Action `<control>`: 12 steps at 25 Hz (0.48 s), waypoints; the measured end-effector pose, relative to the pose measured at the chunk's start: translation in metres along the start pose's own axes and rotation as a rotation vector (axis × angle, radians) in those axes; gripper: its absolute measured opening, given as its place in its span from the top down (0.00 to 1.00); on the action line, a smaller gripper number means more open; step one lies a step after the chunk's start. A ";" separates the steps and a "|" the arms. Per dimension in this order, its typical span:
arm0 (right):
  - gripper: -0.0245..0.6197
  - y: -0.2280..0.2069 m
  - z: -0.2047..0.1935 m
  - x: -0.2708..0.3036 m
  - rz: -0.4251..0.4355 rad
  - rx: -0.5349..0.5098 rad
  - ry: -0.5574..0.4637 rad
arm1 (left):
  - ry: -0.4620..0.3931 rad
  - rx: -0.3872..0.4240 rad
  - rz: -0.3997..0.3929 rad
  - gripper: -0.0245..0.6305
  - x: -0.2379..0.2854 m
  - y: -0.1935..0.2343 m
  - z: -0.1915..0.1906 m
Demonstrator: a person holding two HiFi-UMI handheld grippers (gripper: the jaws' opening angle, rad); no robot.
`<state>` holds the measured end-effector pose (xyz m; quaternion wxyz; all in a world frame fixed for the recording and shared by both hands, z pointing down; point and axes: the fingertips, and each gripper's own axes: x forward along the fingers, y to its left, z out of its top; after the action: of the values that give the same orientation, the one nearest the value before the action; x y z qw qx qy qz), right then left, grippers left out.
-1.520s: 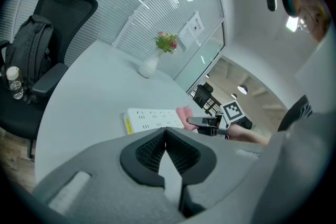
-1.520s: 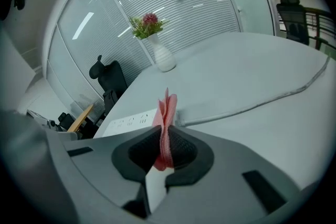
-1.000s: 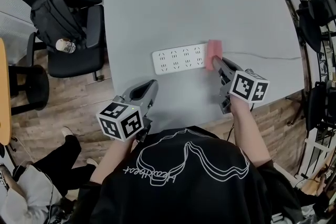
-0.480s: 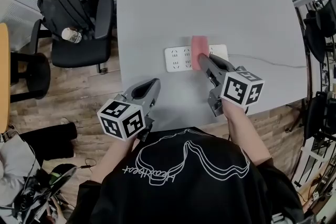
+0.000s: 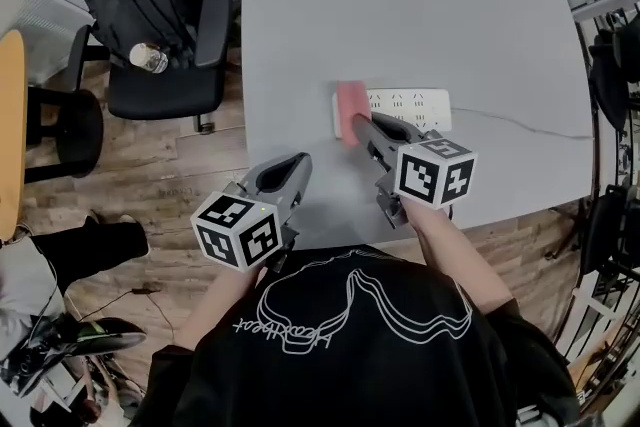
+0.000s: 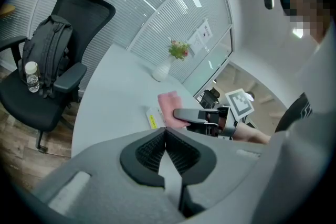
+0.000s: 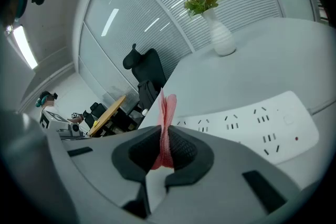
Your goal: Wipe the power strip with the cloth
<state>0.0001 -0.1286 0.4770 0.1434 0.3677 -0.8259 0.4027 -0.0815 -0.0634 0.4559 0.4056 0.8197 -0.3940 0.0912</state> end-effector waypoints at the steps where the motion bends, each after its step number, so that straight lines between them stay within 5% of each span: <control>1: 0.90 0.000 -0.001 0.004 -0.002 0.000 0.003 | 0.001 -0.001 0.003 0.94 -0.001 0.002 0.000; 12: 0.90 -0.001 -0.012 0.016 -0.026 -0.020 0.034 | 0.005 -0.026 0.020 0.94 -0.008 0.010 -0.011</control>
<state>-0.0114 -0.1273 0.4939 0.1664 0.3702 -0.8224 0.3986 -0.0917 -0.0544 0.4652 0.4164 0.8100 -0.4025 0.0921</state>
